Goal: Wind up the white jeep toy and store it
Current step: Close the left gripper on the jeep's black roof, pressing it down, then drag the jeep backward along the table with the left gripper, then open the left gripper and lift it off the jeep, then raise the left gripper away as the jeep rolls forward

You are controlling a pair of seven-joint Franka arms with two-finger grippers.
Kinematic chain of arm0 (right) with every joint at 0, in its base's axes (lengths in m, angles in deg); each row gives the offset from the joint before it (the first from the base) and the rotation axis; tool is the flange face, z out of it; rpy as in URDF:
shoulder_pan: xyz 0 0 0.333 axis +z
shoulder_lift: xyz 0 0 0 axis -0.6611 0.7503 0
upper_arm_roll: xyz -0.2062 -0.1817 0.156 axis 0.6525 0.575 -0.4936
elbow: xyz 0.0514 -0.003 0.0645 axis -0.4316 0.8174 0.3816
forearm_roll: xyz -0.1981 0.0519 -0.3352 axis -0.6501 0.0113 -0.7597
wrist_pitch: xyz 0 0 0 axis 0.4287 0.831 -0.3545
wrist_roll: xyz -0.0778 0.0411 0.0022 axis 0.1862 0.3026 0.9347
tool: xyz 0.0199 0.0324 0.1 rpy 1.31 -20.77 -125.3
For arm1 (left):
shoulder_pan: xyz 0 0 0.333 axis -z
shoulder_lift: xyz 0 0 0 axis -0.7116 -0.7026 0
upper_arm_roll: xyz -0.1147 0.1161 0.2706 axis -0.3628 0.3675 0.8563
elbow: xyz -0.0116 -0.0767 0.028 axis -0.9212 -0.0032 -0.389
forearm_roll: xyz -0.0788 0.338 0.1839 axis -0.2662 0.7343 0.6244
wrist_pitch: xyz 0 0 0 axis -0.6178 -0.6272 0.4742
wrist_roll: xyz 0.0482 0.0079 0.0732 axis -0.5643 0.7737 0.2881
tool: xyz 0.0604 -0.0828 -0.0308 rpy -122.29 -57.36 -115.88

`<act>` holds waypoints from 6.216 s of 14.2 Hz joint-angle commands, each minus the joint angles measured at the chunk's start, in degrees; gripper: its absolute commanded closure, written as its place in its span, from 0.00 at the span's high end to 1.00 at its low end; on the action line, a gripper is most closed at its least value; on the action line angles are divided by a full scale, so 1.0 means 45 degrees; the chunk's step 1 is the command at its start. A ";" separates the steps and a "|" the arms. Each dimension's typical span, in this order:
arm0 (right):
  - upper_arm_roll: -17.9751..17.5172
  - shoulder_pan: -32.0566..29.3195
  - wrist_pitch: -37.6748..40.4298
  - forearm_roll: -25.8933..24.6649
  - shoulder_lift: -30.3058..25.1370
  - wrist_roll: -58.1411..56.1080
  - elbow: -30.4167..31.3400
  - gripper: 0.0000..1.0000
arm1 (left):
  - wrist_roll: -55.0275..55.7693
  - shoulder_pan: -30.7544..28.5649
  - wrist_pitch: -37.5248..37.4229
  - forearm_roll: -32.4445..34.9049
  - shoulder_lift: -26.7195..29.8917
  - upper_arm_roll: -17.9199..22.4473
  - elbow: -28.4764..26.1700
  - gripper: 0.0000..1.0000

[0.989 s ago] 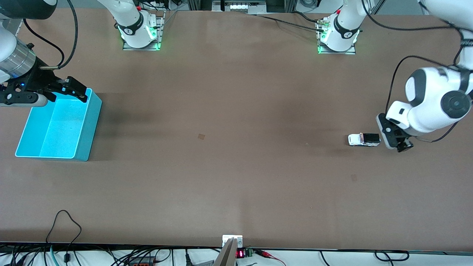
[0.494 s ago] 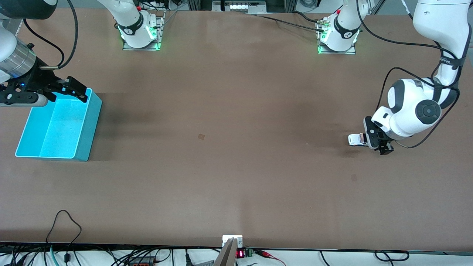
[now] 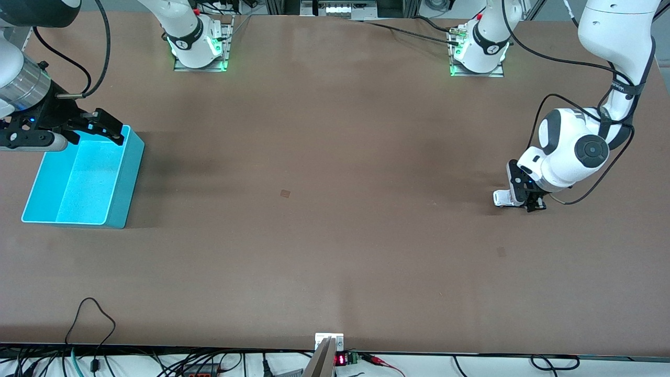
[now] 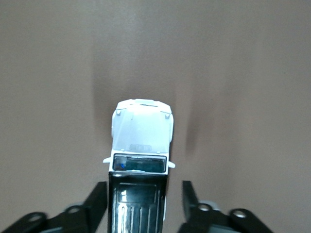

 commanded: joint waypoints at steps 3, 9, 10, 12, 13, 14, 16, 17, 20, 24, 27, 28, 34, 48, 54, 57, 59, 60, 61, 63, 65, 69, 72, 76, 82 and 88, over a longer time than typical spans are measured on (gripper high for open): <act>-0.0033 0.0016 0.0050 -0.0134 -0.0317 -0.0130 0.0243 1.00 | -0.0707 0.0003 0.0158 0.0230 -0.0020 -0.0046 0.0014 0.26; -0.0033 0.0016 0.0050 -0.0134 -0.0317 -0.0130 0.0243 1.00 | -0.0903 -0.0074 0.0119 0.0230 -0.0313 -0.0046 0.0112 0.24; -0.0033 0.0016 0.0050 -0.0153 -0.0317 -0.0130 0.0243 1.00 | -0.0922 -0.0152 0.0119 0.0230 -0.0390 -0.0046 0.0131 0.25; -0.0033 0.0016 0.0050 -0.0134 -0.0317 -0.0130 0.0243 1.00 | -0.1271 -0.0541 0.0041 0.0211 -0.0507 -0.0027 0.0325 0.25; -0.0033 0.0016 0.0050 -0.0134 -0.0317 -0.0130 0.0243 1.00 | -0.1815 -0.0872 0.0041 0.0211 -0.0740 -0.0026 0.0617 0.25; -0.0033 0.0016 0.0050 -0.0134 -0.0317 -0.0130 0.0243 1.00 | -0.2266 -0.1320 0.0041 0.0211 -0.0975 -0.0046 0.0852 0.25; -0.0033 0.0016 0.0050 -0.0134 -0.0317 -0.0130 0.0243 1.00 | -0.2736 -0.1850 0.0021 0.0211 -0.1152 -0.0026 0.1107 0.25; -0.0033 0.0016 0.0050 -0.0134 -0.0317 -0.0130 0.0243 1.00 | -0.2932 -0.2162 0.0021 0.0211 -0.1153 -0.0007 0.1127 0.25; -0.0033 0.0016 0.0050 -0.0134 -0.0317 -0.0130 0.0243 1.00 | -0.3265 -0.2885 0.0002 0.0211 -0.1250 -0.0007 0.1302 0.25; -0.0033 0.0016 0.0031 -0.0134 -0.0317 -0.0130 0.0243 1.00 | -0.3908 -0.3375 0.0002 0.0211 -0.1679 -0.0007 0.1770 0.25; -0.0033 0.0016 0.0031 -0.0134 -0.0317 -0.0130 0.0243 1.00 | -0.4495 -0.3571 0.0002 0.0211 -0.1758 -0.0007 0.2006 0.25; -0.0033 0.0016 0.0031 -0.0134 -0.0317 -0.0130 0.0243 1.00 | -0.4535 -0.3648 0.0002 0.0230 -0.1778 0.0032 0.2084 0.25; -0.0033 0.0016 0.0031 -0.0134 -0.0317 -0.0130 0.0243 1.00 | -0.4809 -0.3806 0.0002 0.0211 -0.1817 0.0032 0.2162 0.39; -0.0033 0.0016 0.0031 -0.0134 -0.0317 -0.0130 0.0243 1.00 | -0.0228 -0.3454 -0.9108 0.0211 -0.0586 -0.1646 0.6806 1.00; -0.0033 0.0016 0.0031 -0.0134 -0.0317 -0.0130 0.0263 1.00 | 0.6314 -0.3473 -1.4172 0.0191 -0.0489 -0.3480 0.9621 1.00; -0.0033 -0.0004 0.0031 -0.0134 -0.0317 -0.0130 0.0263 1.00 | 0.9299 -0.3551 -1.4705 -0.0236 0.0037 -0.4224 0.9955 1.00; -0.0033 0.0016 0.0031 -0.0134 -0.0317 -0.0130 0.0263 1.00 | 1.1451 -0.3299 -1.4666 -0.0901 0.0601 -0.4206 0.9898 1.00; -0.0033 0.0016 0.0031 -0.0134 -0.0317 -0.0110 0.0263 1.00 | 1.2408 -0.2775 -1.4628 -0.0903 0.0895 -0.4071 0.9762 1.00; -0.0033 0.0016 0.0031 -0.0134 -0.0317 -0.0130 0.0263 1.00 | 1.3249 -0.2442 -1.4569 -0.0903 0.1304 -0.3837 0.9548 1.00; -0.0033 0.0016 0.0031 -0.0134 -0.0317 -0.0130 0.0263 1.00 | 1.5064 -0.1060 -1.3638 -0.0922 0.2396 -0.2885 0.8633 1.00; -0.0033 0.0016 0.0031 -0.0134 -0.0317 -0.0130 0.0263 1.00 | 1.7677 0.0369 -1.2192 -0.0961 0.3607 -0.1613 0.7422 1.00; -0.0033 -0.0004 0.0031 -0.0134 -0.0317 -0.0130 0.0263 1.00 | 2.0113 0.1487 -1.1229 -0.1291 0.4920 -0.0148 0.6849 1.00; -0.0033 -0.0004 0.0031 -0.0134 -0.0317 -0.0130 0.0263 1.00 | 1.9296 0.1507 -1.1152 -0.2504 0.5778 0.0188 0.5860 1.00; -0.0033 -0.0004 0.0031 -0.0134 -0.0317 -0.0130 0.0263 1.00 | 1.9292 0.1469 -1.1053 -0.2252 0.5665 0.0091 0.5951 1.00; -0.0033 -0.0004 0.0050 -0.0134 -0.0317 -0.0130 0.0263 1.00 | 1.9254 0.1488 -1.1365 -0.1508 0.5664 -0.0222 0.6127 1.00; -0.0052 0.0054 0.0108 0.0003 0.0229 -0.0304 0.0262 1.00 | 1.9273 0.1566 -1.1385 -0.1508 0.5566 -0.0300 0.6361 1.00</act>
